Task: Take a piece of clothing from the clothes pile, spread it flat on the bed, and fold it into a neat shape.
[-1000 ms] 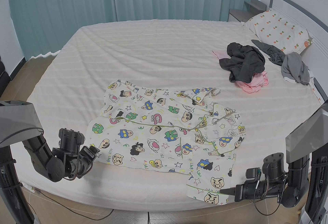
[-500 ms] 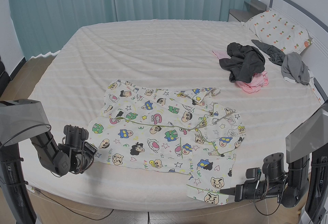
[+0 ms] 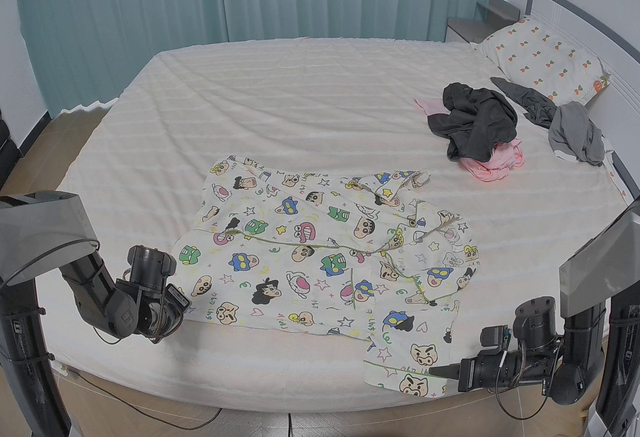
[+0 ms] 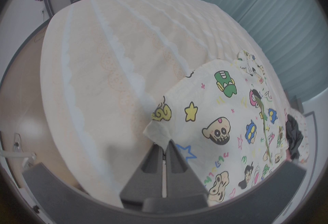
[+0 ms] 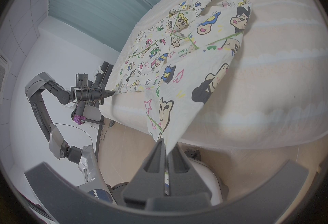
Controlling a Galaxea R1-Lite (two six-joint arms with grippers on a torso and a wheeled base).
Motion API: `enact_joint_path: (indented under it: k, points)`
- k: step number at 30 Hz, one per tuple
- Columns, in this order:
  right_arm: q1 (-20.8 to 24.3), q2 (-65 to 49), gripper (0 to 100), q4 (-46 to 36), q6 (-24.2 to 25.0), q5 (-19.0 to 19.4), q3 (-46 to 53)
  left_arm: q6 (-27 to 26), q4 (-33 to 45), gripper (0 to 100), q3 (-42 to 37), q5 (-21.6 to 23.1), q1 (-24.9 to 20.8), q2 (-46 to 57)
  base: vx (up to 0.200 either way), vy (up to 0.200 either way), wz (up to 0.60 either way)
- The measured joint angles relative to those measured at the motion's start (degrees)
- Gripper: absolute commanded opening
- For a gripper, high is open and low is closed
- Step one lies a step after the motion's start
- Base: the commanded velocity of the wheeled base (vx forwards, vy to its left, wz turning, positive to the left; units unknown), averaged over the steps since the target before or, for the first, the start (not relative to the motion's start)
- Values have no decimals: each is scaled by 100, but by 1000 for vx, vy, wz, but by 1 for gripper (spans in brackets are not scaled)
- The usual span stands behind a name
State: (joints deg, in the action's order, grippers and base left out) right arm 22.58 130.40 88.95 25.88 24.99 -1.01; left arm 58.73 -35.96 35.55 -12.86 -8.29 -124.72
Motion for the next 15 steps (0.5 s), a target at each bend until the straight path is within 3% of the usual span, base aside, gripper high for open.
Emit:
enact_joint_path:
  k: [5,15]
  points:
    - [5,-135,0,-134,-18,-28,0,-367,334,0,-230,-2,24,297,0,0,0]
    - [-6,-532,0,-1292,-421,-44,0,-690,380,0,-719,6,11,642,0,0,0]
